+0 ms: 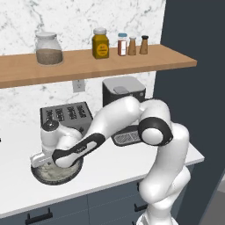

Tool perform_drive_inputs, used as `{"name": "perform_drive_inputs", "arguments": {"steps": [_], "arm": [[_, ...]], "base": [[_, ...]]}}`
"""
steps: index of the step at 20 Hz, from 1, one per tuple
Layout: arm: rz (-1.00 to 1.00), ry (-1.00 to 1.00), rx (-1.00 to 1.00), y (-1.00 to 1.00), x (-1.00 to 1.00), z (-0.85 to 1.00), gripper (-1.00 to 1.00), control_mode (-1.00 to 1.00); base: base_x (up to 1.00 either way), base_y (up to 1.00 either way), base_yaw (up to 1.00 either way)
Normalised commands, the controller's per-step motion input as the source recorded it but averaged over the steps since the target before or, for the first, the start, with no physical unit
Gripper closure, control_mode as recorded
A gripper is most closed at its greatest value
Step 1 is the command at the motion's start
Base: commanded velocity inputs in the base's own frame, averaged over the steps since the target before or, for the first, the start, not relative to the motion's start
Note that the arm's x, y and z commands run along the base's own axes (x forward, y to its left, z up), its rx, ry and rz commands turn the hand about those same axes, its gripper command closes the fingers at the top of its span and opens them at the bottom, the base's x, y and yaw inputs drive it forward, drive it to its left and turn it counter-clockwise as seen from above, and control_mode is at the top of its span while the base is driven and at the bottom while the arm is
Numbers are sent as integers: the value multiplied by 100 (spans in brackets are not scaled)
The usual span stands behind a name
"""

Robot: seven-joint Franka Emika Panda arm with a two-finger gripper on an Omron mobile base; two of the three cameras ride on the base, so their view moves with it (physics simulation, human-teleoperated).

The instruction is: Grab a lemon wedge from the fridge and one ice cube from the ice bowl, and put them in the glass of lemonade.

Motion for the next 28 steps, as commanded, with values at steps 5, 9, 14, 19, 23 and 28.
{"name": "perform_drive_inputs", "arguments": {"steps": [5, 9, 14, 19, 23, 28], "arm": [[0, -9, 0, -7, -29, 83, 100, -100], [0, -9, 7, -10, -18, 30, 100, -100], [0, -7, 9, -13, -20, 15, 100, -100], [-1, -8, 6, -10, -19, 3, 100, -100], [-4, -1, 7, -37, 0, 1, 100, -100], [-8, -1, 12, -58, 0, 13, 100, -100]], "base": [[0, 0, 0], [0, 0, 0], [0, 0, 0], [0, 0, 0], [0, 0, 0], [0, 0, 0]]}}
